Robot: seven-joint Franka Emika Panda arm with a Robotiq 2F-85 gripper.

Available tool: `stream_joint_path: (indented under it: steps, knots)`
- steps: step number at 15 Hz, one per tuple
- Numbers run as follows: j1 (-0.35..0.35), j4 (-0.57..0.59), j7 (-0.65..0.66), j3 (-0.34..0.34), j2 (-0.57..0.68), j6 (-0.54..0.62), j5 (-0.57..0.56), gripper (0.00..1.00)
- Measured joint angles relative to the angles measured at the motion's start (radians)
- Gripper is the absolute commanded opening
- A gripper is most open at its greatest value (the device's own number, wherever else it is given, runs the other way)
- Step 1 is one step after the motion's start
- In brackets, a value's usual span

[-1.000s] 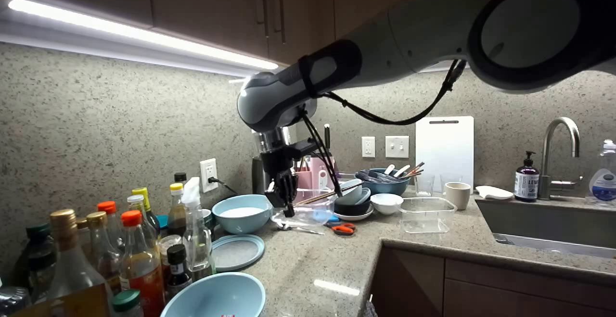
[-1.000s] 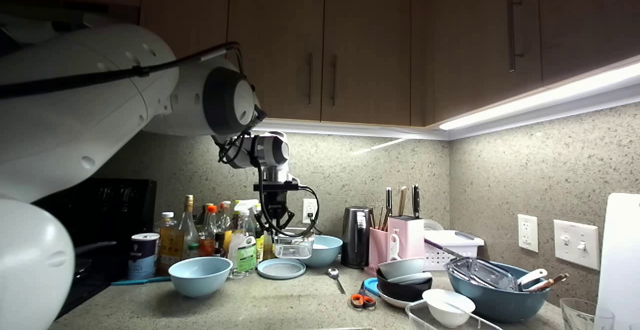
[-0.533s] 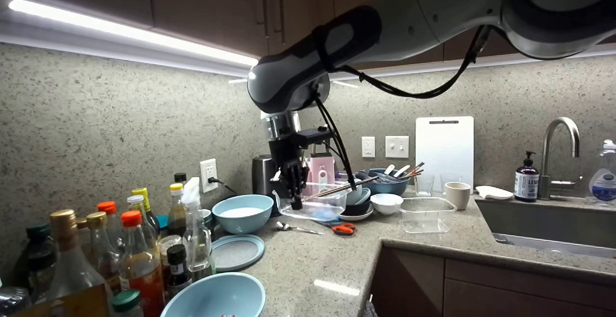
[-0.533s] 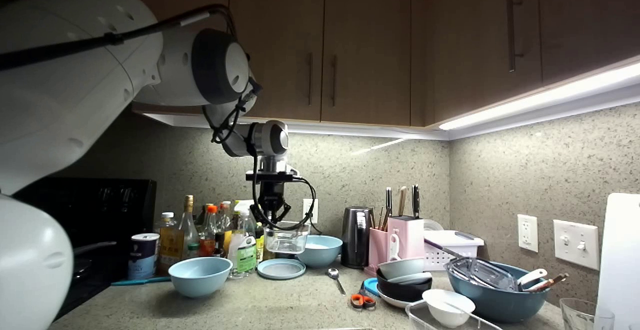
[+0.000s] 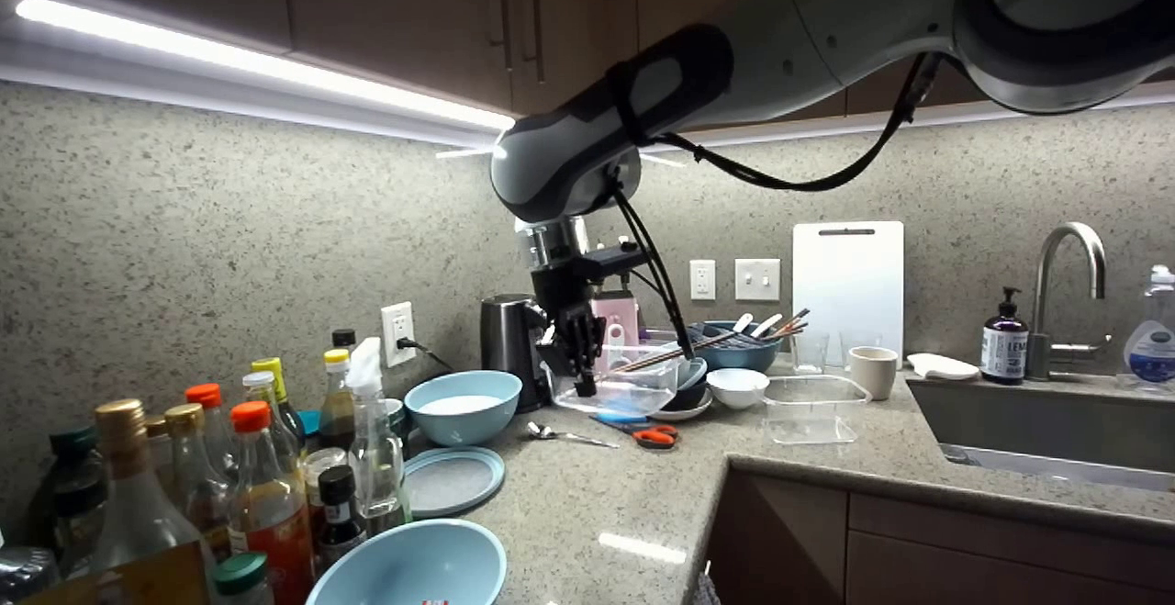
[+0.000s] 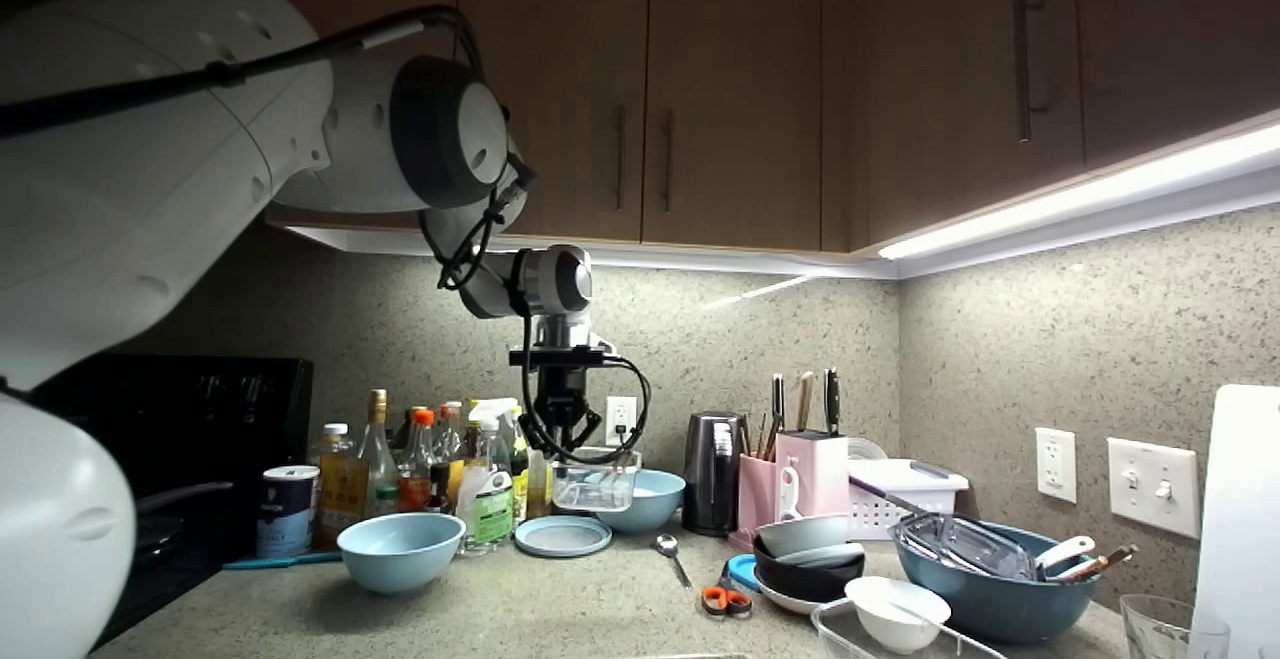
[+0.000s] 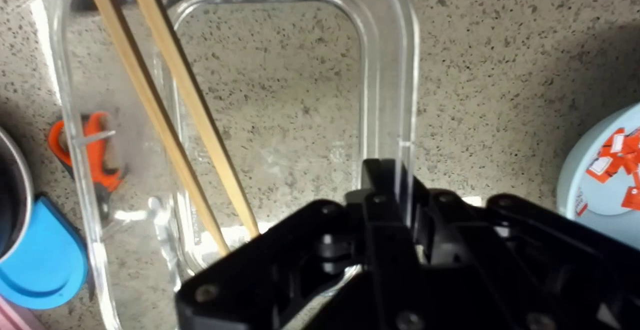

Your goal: Stack up the containers on the table

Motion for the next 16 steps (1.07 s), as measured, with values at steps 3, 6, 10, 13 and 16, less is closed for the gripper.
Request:
stream_joint_path:
  steps: [3,6,10,13,16]
  knots:
    - [-0.062,-0.037,0.0,-0.012,-0.034,0.003,0.003,0.02]
    - [-0.13,-0.113,0.001,-0.025,-0.096,0.021,0.032,0.02]
    - [-0.203,-0.256,0.006,-0.044,-0.192,0.091,0.096,0.02]
    - [-0.235,-0.379,0.035,-0.07,-0.269,0.159,0.132,0.02]
    - [-0.259,-0.495,0.08,-0.101,-0.338,0.231,0.171,0.02]
